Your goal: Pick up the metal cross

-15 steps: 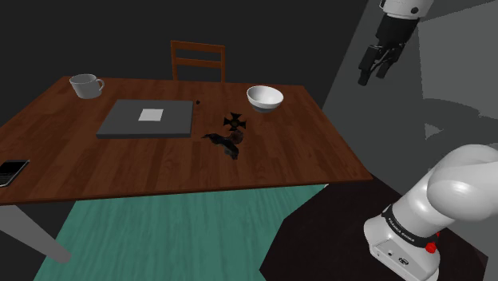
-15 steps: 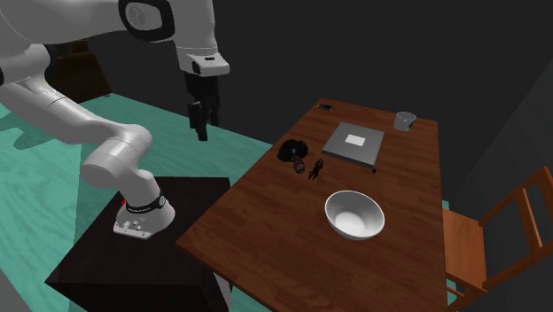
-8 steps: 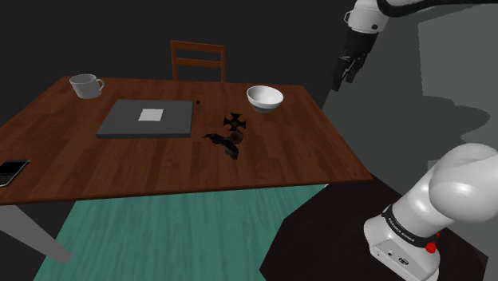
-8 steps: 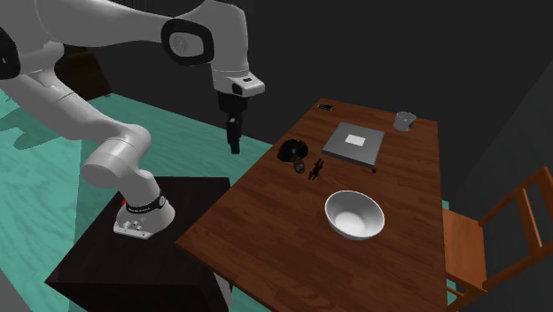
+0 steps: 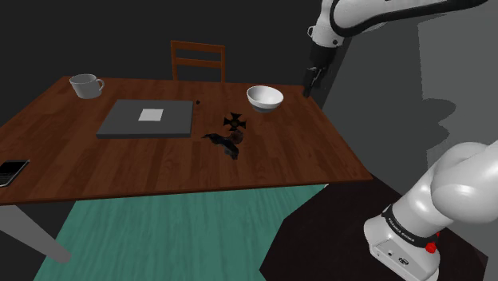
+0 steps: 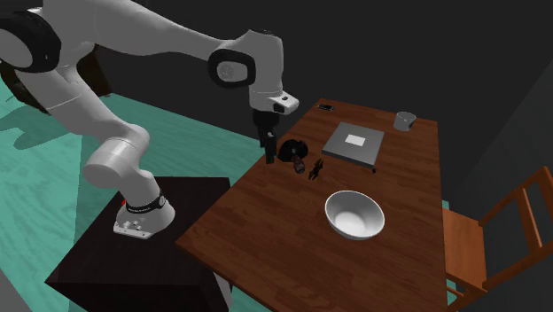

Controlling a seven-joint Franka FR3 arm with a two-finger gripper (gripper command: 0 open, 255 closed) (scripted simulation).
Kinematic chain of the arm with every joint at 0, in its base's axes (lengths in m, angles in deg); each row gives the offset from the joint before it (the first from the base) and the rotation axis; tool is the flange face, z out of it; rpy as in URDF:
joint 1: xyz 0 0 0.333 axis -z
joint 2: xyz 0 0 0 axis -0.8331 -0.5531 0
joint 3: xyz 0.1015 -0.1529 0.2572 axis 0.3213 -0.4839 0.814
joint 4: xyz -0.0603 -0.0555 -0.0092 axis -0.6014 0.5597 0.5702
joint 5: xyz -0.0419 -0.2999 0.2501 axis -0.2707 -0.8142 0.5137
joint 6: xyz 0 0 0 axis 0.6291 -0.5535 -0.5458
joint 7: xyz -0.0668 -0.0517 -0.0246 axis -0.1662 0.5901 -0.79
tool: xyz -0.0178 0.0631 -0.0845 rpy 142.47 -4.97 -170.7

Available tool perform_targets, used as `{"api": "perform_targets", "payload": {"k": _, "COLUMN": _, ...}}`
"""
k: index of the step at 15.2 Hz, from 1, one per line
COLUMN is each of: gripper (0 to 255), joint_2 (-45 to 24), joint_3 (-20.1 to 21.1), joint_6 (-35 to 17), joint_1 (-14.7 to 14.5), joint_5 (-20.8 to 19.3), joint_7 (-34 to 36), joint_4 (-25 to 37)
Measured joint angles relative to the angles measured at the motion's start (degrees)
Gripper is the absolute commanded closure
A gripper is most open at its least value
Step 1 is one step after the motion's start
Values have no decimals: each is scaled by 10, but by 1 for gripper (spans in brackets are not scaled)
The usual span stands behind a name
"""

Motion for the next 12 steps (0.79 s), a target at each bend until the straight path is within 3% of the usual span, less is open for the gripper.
{"api": "perform_targets", "payload": {"k": 12, "gripper": 0, "joint_2": -235, "joint_3": 21, "joint_6": -93, "joint_1": -34, "joint_5": 30, "joint_7": -118, "joint_4": 149}}
